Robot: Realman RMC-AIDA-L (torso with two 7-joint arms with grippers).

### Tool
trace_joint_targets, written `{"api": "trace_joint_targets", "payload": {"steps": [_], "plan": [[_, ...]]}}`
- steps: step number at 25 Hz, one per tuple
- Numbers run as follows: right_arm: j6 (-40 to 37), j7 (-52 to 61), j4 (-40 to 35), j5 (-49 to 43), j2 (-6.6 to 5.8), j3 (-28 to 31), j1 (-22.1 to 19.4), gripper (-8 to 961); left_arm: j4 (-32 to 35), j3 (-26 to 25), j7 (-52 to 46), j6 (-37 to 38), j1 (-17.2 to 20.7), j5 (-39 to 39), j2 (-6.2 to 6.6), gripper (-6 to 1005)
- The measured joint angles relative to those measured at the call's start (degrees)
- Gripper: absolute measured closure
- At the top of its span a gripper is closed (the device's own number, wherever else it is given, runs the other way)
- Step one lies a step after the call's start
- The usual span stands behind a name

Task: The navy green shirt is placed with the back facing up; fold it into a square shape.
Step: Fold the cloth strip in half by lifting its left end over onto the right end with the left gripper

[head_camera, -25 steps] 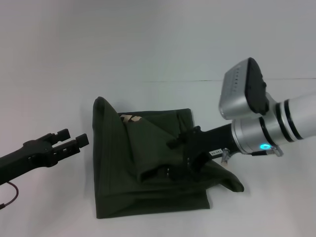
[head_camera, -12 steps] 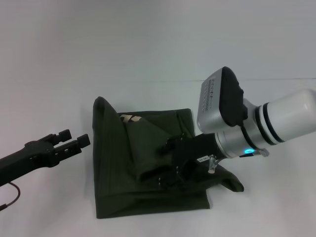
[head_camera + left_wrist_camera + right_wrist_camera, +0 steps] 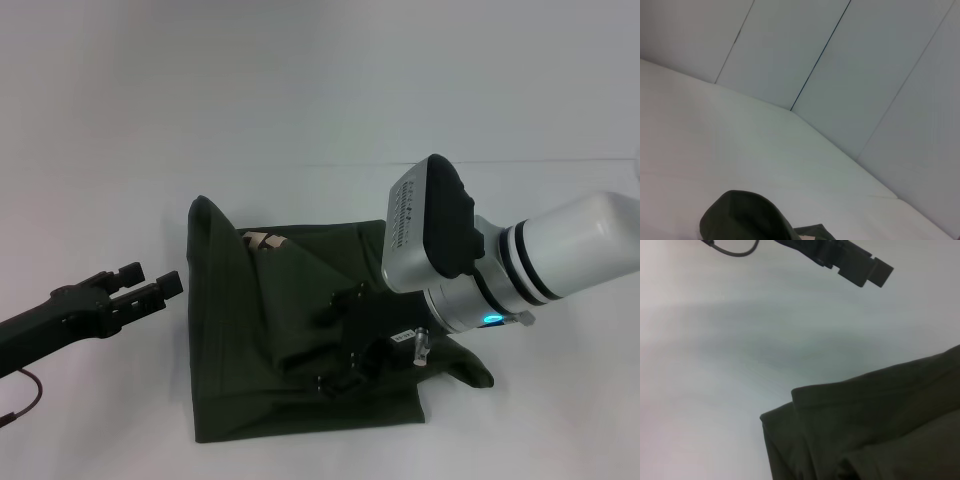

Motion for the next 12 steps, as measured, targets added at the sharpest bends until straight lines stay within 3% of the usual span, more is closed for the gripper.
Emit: {"api": "trace_joint_targets", "payload": {"steps": [12], "plan": [[3.4, 0.1, -0.5, 0.0, 0.1, -4.2, 0.1, 101, -0.2, 0.0, 0.0, -0.1, -0.3, 0.0, -0.02, 154]]}}
